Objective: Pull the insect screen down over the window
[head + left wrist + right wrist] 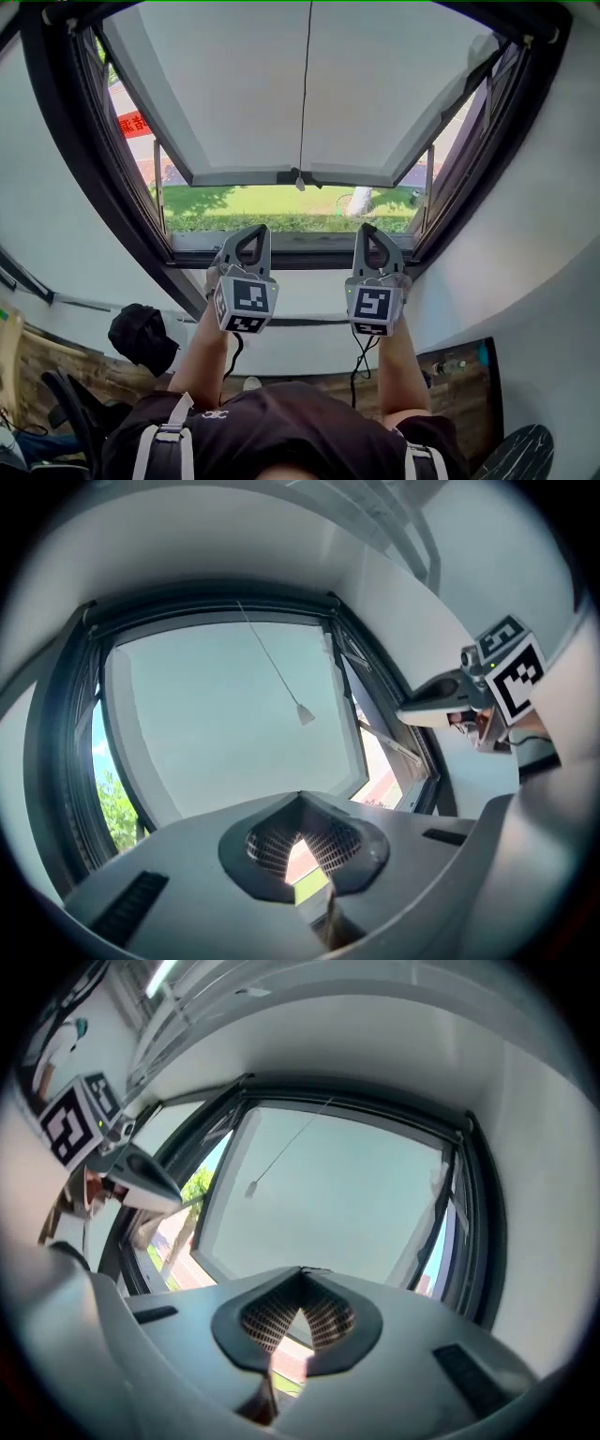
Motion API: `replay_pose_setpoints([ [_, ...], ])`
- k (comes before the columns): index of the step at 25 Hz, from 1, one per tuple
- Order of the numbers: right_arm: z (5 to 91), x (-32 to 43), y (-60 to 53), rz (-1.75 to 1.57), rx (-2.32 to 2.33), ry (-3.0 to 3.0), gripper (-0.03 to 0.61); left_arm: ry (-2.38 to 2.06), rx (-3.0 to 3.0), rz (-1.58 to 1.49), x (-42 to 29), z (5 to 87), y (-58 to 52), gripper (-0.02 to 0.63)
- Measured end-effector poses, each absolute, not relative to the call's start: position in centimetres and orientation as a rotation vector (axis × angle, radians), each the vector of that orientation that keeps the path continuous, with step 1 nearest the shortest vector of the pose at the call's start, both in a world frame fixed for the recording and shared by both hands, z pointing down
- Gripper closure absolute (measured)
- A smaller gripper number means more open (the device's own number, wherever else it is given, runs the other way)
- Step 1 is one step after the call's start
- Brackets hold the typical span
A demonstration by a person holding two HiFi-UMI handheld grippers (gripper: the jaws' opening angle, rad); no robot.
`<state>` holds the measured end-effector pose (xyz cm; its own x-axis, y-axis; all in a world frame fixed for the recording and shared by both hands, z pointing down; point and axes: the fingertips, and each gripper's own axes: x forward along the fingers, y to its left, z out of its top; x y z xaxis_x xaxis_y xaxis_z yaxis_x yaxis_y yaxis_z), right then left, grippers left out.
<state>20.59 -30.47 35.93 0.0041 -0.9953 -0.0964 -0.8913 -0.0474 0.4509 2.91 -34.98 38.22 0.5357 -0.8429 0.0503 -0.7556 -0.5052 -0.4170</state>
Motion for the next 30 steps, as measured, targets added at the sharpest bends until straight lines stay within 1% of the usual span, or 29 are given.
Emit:
replay_pose_setpoints([
  [6, 34.8, 21.5, -31.3, -0.864, 1.821, -1.58, 0.574, 1.22, -1.978, -0.563, 0.6, 37.3, -37.2, 0.6],
  [12, 33.9, 23.8, -31.8, -0.919, 1.755, -1.322, 0.574, 1.242, -1.775, -0.631, -1.4, 36.2, -39.1, 0.598],
  [16, 33.1, 24.9, -32.1, -0.937, 1.718, -1.281, 0.57, 1.26, -1.781, -0.573, -2.5, 35.2, -39.7, 0.552],
  [18, 32.3, 25.9, -32.2, -0.943, 1.709, -1.266, 0.529, 1.254, -1.79, -0.557, -3.0, 34.6, -40.0, 0.498],
  [19, 31.7, 26.5, -32.2, -0.942, 1.712, -1.252, 0.51, 1.25, -1.788, -0.556, -3.2, 34.1, -40.2, 0.483],
  [24, 28.2, 30.0, -31.7, -0.939, 1.781, -1.152, 0.5, 1.247, -1.748, -0.582, -4.9, 31.1, -41.7, 0.482],
  [25, 27.3, 30.5, -31.7, -0.942, 1.792, -1.14, 0.486, 1.244, -1.741, -0.581, -5.2, 30.2, -42.0, 0.482],
  [30, 22.0, 32.2, -31.5, -0.996, 1.8, -1.076, 0.483, 1.249, -1.671, -0.564, -7.6, 24.3, -43.4, 0.482],
])
